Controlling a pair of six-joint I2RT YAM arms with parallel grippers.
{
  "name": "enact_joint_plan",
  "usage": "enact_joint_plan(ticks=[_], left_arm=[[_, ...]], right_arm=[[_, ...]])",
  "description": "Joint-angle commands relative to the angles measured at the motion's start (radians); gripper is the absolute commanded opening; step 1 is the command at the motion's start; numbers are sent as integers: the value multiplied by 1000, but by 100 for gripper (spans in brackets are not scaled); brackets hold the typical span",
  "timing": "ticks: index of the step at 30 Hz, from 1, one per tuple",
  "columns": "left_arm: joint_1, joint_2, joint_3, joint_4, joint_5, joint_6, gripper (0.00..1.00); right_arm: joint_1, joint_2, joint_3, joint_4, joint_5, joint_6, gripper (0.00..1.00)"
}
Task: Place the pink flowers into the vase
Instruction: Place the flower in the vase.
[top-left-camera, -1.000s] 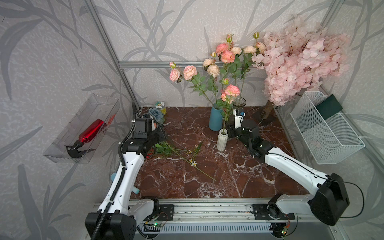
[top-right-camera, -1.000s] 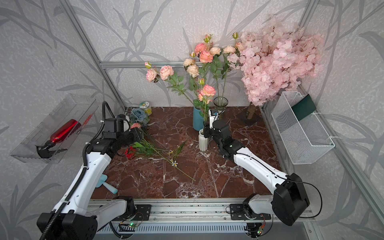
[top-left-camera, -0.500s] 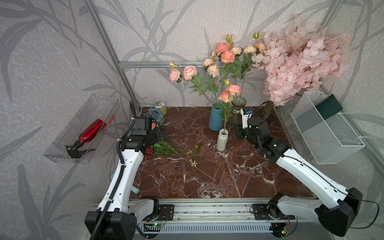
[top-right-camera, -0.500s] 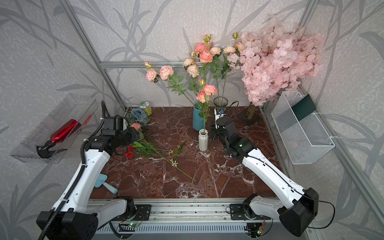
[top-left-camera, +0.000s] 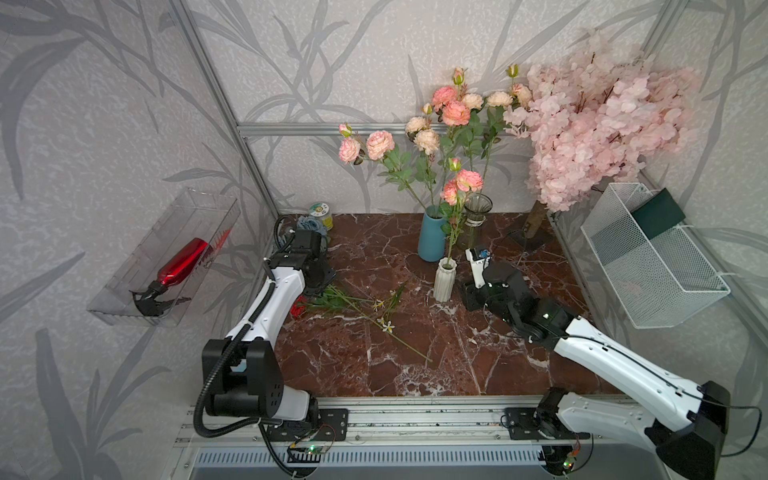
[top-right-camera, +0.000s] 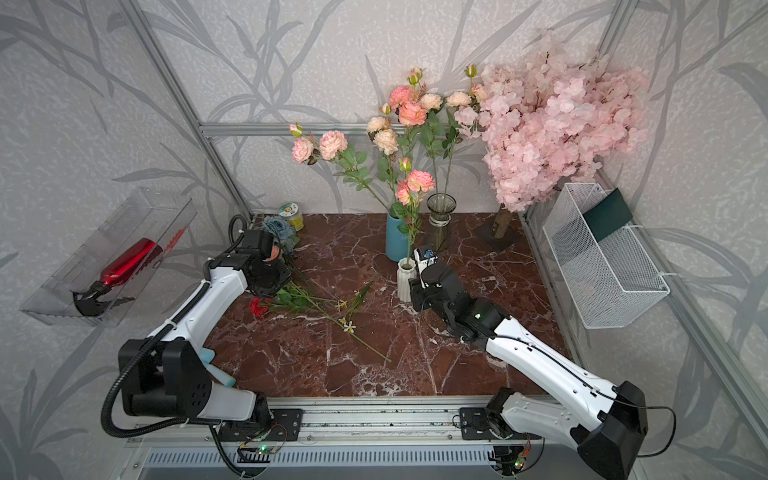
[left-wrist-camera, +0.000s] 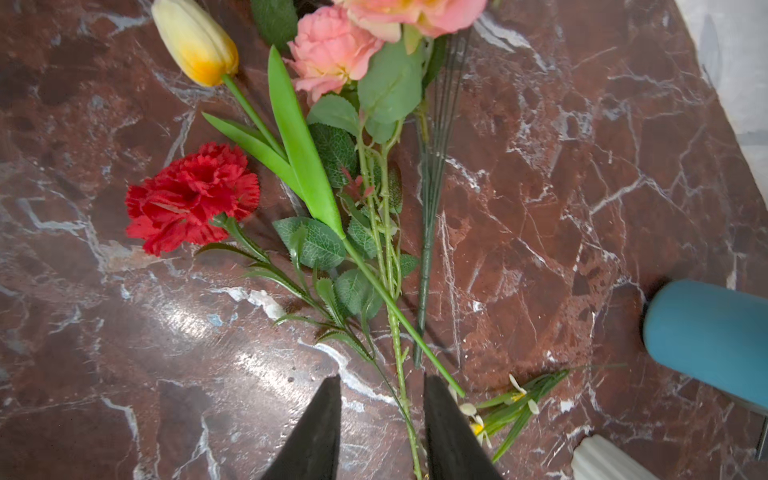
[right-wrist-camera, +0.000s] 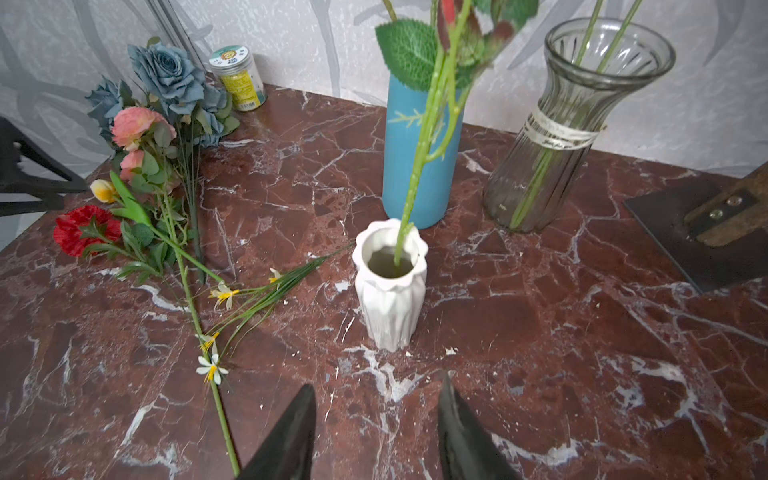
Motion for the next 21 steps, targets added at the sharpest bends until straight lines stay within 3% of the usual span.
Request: enact_joint_plan(ticks=[1, 7, 12, 21], left_arm=[[6, 37, 52, 31, -71, -91, 32], [6, 199, 158, 26, -115, -114, 29], [10, 282, 192, 47, -156, -107, 19], [20, 410, 324, -35, -211, -89, 23]], right_arm=[[2, -58, -26, 41, -21, 11, 47], [2, -97, -47, 49, -27, -12, 47], [2, -110, -48, 38, -32, -16, 45], [2, -120, -55, 42, -34, -20, 45]])
